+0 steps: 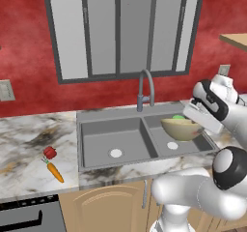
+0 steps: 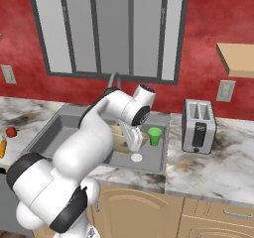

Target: Remove the bell pepper and carrot from the sink. Then move the bowl and cup from the counter to the sink for washing.

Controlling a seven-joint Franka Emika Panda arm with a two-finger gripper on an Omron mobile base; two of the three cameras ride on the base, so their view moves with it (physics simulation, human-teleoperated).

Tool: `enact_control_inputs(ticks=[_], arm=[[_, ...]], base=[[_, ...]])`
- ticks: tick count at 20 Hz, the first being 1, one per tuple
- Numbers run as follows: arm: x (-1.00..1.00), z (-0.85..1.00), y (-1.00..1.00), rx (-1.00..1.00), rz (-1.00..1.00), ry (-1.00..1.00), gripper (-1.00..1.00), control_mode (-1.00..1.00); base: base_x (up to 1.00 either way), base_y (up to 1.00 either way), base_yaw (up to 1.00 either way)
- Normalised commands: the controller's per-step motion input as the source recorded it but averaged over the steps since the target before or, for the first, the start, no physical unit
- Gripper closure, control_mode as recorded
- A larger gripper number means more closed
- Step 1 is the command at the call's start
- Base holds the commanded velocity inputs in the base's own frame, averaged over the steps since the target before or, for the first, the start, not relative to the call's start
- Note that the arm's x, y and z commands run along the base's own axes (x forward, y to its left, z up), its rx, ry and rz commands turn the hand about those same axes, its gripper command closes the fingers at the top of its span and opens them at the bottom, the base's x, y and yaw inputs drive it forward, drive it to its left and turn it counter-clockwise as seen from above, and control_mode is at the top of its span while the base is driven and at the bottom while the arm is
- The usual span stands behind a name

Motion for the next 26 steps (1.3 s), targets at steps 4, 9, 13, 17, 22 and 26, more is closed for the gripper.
enact_control_inputs(ticks=[4,9,13,17,22,26], arm=[[0.17,-0.19,0.00,0.00,0.00,-0.03,1.00,-1.00],[0.15,-0.23,0.01,0.00,0.00,-0.08,1.00,-1.00],[0.15,-0.22,0.00,0.00,0.00,-0.09,1.00,-1.00],[0.15,-0.22,0.00,0.00,0.00,-0.04,1.00,-1.00],[0.15,-0.22,-0.04,-0.02,0.00,0.00,1.00,-1.00],[0.15,-0.22,-0.02,-0.01,0.00,0.00,1.00,-1.00]], base=[[0.00,0.00,0.00],[0.00,0.00,0.00],[0.00,0.00,0.00],[0.00,0.00,0.00],[0.00,0.00,0.00],[0.00,0.00,0.00]])
